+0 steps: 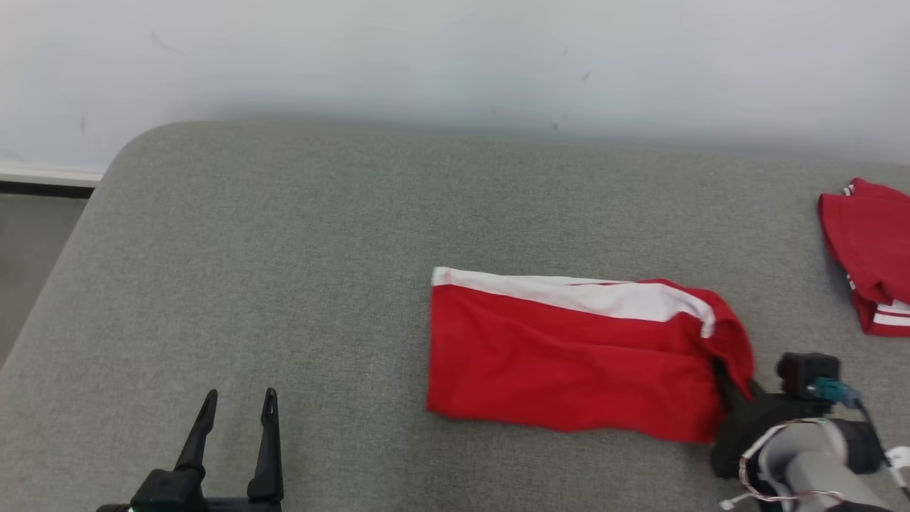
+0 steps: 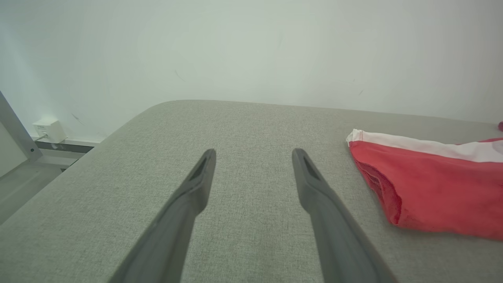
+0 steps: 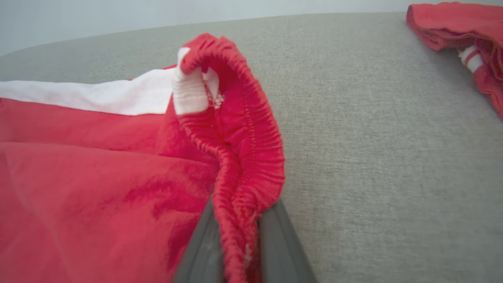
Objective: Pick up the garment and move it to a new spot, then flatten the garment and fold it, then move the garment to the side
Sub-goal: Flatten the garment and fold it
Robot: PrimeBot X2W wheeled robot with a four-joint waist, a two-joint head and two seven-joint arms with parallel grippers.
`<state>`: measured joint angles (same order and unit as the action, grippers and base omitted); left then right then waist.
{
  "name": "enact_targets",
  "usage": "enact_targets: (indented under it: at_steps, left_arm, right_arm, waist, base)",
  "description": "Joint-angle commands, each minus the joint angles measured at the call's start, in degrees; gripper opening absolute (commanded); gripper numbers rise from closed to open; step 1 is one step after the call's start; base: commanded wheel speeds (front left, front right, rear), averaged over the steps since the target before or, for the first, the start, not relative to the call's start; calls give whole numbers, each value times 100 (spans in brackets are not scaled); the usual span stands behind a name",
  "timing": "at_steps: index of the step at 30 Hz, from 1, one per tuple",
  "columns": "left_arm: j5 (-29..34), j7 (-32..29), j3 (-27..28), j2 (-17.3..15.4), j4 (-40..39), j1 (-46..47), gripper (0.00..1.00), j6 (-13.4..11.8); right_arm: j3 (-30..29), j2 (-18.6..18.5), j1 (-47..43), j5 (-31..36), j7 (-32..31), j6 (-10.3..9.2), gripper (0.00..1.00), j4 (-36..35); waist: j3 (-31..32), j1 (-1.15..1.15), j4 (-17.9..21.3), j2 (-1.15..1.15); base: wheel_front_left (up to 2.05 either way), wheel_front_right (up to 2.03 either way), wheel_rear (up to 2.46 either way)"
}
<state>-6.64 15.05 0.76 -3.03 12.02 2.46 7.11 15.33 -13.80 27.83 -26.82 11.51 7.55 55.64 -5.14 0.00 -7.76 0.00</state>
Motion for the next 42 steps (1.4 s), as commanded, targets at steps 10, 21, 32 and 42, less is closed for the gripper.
enact_targets:
  at_steps: [10, 21, 32, 42]
  left_arm:
    - [-46, 17, 42, 16, -44, -113, 100, 20]
    - [-90, 16, -26, 16, -20, -149, 100, 16]
    - [-145, 17, -131, 17, -5, -156, 100, -15]
    - [-277, 16, -294, 16, 63, -100, 100, -85]
  right_arm:
    - [294, -1386, -226, -616, -318, -17, 0, -376]
    - [464, -1556, -129, -1572, -1225, -17, 0, -1300]
    - [287, -1293, -257, -3056, -2633, -17, 0, -2462]
    - [127, -688, -54, -3253, -3586, -17, 0, -2815]
  waist:
    - [99, 0, 238, 0]
    - [133, 0, 382, 0]
    - [180, 0, 397, 0]
    - [141, 0, 214, 0]
  base:
    - [0, 0, 0]
    - [0, 0, 0]
    - [0, 0, 0]
    - [0, 0, 0]
